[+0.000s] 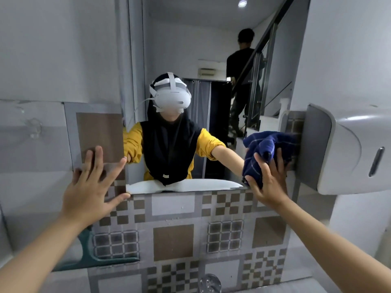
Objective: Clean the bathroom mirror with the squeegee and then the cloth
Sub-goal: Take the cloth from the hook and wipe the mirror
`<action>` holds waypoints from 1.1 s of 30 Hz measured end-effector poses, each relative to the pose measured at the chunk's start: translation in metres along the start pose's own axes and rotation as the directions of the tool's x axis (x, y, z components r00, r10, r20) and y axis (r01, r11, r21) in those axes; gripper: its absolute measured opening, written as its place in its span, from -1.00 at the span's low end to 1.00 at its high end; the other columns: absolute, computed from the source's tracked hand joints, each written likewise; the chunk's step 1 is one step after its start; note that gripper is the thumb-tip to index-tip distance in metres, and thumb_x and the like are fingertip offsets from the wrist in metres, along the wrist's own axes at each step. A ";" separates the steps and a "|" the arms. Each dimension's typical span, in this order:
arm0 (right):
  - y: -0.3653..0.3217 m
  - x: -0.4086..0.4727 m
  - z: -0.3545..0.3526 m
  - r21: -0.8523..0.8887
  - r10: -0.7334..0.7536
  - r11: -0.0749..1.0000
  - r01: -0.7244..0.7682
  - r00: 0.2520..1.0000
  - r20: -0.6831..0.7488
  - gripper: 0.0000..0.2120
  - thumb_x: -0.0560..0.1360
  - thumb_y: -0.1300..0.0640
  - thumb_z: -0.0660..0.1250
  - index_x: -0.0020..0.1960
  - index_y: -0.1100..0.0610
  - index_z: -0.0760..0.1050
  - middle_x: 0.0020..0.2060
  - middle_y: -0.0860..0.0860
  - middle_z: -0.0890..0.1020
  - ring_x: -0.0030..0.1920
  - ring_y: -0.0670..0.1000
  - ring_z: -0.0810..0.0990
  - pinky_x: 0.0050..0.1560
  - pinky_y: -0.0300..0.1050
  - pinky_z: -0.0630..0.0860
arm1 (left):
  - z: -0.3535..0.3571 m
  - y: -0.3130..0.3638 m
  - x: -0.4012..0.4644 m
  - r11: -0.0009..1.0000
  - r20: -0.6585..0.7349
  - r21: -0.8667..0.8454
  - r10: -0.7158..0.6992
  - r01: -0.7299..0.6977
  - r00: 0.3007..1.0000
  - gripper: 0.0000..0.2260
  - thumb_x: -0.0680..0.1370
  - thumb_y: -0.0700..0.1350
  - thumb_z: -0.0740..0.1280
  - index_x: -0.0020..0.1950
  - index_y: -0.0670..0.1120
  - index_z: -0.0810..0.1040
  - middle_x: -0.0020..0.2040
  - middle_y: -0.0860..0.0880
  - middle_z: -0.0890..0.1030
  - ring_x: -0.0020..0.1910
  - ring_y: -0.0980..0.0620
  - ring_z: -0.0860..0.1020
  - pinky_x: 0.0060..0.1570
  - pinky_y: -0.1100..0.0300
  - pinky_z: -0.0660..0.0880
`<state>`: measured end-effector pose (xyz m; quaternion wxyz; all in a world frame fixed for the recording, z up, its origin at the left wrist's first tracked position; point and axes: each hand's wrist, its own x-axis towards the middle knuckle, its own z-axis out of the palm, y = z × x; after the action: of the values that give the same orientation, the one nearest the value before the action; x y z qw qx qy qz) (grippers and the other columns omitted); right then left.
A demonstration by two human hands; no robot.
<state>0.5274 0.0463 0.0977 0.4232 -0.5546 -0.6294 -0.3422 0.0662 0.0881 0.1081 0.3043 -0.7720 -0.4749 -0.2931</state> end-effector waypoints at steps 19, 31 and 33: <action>-0.169 -0.028 0.073 0.292 0.300 0.928 -0.232 0.930 -0.214 -0.40 0.50 -0.13 0.26 0.46 0.04 0.19 0.41 0.15 0.41 0.56 0.09 -0.03 0.35 0.56 -0.08 | -0.012 0.003 -0.003 0.997 0.075 -0.059 -0.040 0.045 0.996 -0.24 0.40 0.36 0.07 0.53 0.12 -0.03 0.54 -0.18 -0.21 0.50 -0.24 -0.14 0.19 -0.30 0.36; -0.293 -0.027 0.093 0.318 0.138 0.944 -0.090 0.982 -0.131 -0.44 0.45 -0.05 0.39 0.38 0.02 0.30 0.39 0.09 0.45 0.50 0.19 0.18 0.34 0.54 -0.01 | -0.026 -0.014 -0.006 0.927 0.155 -0.376 0.062 0.001 0.986 -0.28 0.53 -0.01 0.28 0.50 0.23 -0.14 0.50 0.01 -0.38 0.47 -0.03 -0.37 0.38 -0.08 0.10; -0.314 -0.029 0.095 0.336 0.118 0.938 -0.083 0.989 -0.087 -0.42 0.42 -0.02 0.42 0.37 0.02 0.31 0.40 0.07 0.44 0.50 0.18 0.18 0.34 0.53 0.00 | -0.036 -0.019 -0.007 0.835 0.150 -0.549 0.049 0.042 0.987 -0.32 0.54 -0.11 0.29 0.50 0.22 -0.04 0.53 0.08 -0.26 0.50 0.07 -0.27 0.38 0.07 0.07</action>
<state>0.2030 0.0727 0.0448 0.5599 -0.4882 -0.6256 -0.2384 0.0407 0.0642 0.1295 0.0314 -0.8485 -0.3915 -0.3547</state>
